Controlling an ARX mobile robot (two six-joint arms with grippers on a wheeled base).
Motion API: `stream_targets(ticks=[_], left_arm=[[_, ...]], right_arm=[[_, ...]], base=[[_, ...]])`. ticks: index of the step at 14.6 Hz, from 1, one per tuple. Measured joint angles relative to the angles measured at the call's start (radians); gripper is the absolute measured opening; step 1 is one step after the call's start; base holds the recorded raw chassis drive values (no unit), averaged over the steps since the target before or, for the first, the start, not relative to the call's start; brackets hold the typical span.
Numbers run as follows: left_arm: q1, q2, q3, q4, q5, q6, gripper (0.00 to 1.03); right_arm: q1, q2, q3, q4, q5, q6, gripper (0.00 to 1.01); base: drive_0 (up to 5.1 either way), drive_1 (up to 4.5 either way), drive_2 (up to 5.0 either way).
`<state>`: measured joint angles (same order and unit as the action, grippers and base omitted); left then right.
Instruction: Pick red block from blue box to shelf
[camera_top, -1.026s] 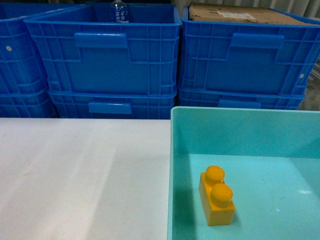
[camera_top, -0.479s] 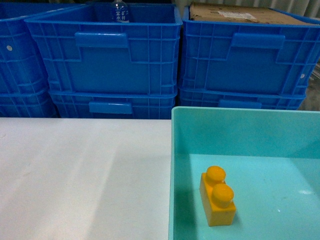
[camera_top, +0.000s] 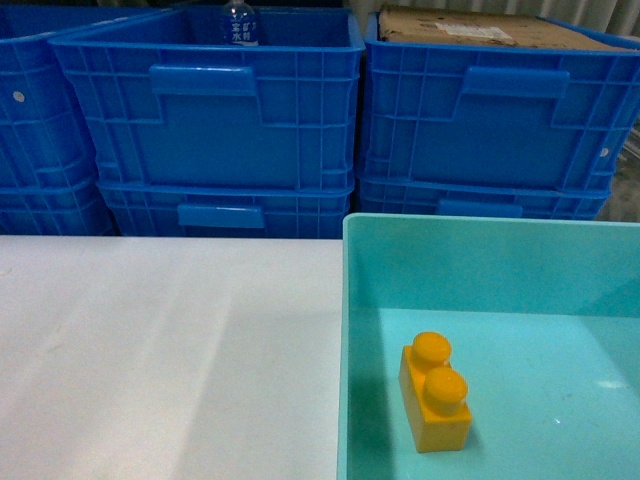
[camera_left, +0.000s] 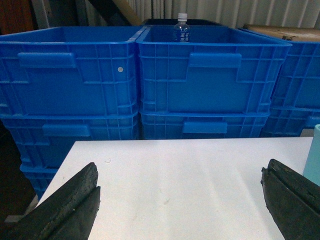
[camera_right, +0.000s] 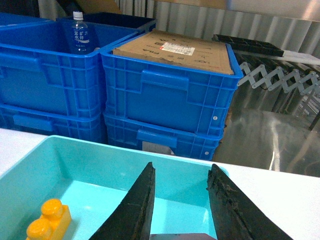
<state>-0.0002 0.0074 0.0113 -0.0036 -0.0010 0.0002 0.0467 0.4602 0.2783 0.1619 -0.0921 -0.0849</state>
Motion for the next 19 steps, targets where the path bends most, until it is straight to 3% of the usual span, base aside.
stream_targets(ticks=[11,19], left_arm=[[0.0,0.0,0.0,0.0,0.0,0.0,0.98],[0.0,0.0,0.0,0.001,0.0,0.0,0.98]], right_arm=[[-0.001,0.002,0.0,-0.003,0.0,-0.003,0.26],[0.0,0.002,-0.001,-0.002,-0.006,-0.006,0.26]], base=[[0.0,-0.04,0.0],[2.7,-3.98,-4.0]])
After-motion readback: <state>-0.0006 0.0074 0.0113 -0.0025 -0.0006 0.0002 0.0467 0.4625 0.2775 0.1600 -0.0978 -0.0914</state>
